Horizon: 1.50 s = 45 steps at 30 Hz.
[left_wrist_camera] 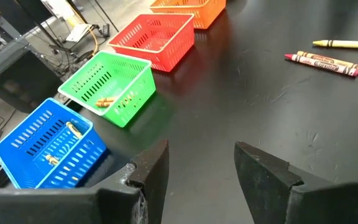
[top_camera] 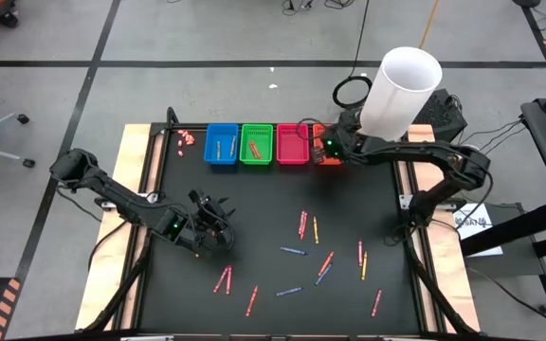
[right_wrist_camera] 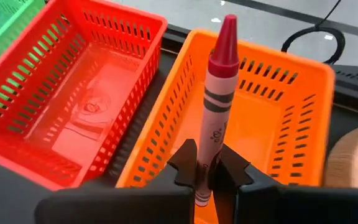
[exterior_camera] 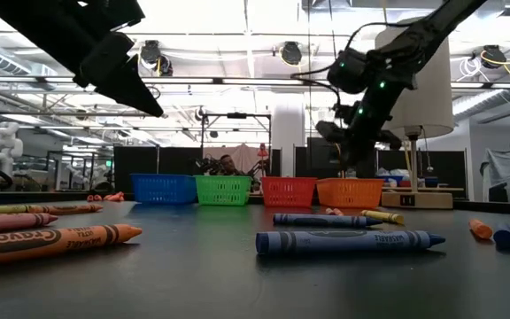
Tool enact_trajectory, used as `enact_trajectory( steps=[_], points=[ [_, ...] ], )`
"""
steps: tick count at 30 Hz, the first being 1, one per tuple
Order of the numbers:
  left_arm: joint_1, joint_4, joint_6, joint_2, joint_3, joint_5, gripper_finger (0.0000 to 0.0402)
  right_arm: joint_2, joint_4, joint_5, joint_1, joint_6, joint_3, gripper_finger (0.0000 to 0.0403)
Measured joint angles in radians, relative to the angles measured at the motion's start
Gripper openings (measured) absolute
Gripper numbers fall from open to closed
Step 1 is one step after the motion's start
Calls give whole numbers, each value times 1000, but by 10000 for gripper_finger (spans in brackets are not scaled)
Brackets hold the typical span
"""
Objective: Sort crayons
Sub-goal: Put the red crayon into the orange bin, then put the yellow crayon into the blue bin
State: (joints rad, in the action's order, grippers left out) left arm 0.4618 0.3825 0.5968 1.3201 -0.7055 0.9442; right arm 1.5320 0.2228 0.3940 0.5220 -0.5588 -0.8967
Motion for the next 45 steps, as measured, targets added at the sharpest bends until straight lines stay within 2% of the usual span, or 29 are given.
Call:
enact_trajectory(
  steps=[6,16,21,27,33,40,45],
  points=[
    [0,0,0,0,0,-7,182,38,-38,30,8,-7,0,15],
    [0,0,0,0,0,-10,182,70,-19,48,11,-22,0,101],
    [0,0,0,0,0,-17,182,15,-23,48,-31,6,0,131],
    [0,0,0,0,0,-17,182,-121,-11,46,-187,80,0,141],
    [0,-3,0,0,0,-16,182,-204,72,46,-409,47,0,141],
    [0,-9,-1,0,0,-16,182,-160,174,45,-649,47,0,141],
    [-1,-9,0,0,0,-16,182,-99,162,46,-760,46,0,141]
  ],
)
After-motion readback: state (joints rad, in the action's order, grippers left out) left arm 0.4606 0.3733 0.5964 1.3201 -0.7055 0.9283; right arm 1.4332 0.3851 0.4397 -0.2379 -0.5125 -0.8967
